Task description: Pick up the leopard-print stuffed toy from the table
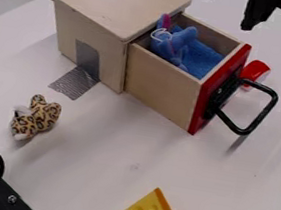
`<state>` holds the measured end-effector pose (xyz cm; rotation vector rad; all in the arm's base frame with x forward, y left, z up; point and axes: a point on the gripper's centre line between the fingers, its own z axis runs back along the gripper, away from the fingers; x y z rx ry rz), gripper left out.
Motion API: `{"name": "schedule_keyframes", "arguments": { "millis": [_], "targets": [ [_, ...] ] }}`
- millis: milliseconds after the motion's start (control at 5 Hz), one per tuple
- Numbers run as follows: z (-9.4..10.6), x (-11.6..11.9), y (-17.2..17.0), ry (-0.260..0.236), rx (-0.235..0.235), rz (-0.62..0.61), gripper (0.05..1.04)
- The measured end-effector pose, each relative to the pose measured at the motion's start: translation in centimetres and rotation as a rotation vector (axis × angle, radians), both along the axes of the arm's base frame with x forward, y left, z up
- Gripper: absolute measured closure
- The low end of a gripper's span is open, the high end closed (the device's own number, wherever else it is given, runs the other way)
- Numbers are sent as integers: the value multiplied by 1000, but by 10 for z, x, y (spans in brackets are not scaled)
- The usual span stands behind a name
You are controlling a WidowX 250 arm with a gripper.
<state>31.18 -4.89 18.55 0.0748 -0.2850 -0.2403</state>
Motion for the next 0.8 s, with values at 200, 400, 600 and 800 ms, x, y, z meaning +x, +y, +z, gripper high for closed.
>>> {"name": "schedule_keyframes", "arguments": {
  "millis": [200, 400, 600, 800],
  "targets": [
    [-10, -2, 0, 32, 2, 2, 84],
    [-22, -39, 25, 50, -26, 72, 84],
    [-28, -71, 54, 59, -20, 136, 83],
    [-47, -107, 88, 84, 24, 170, 84]
  ]
}}
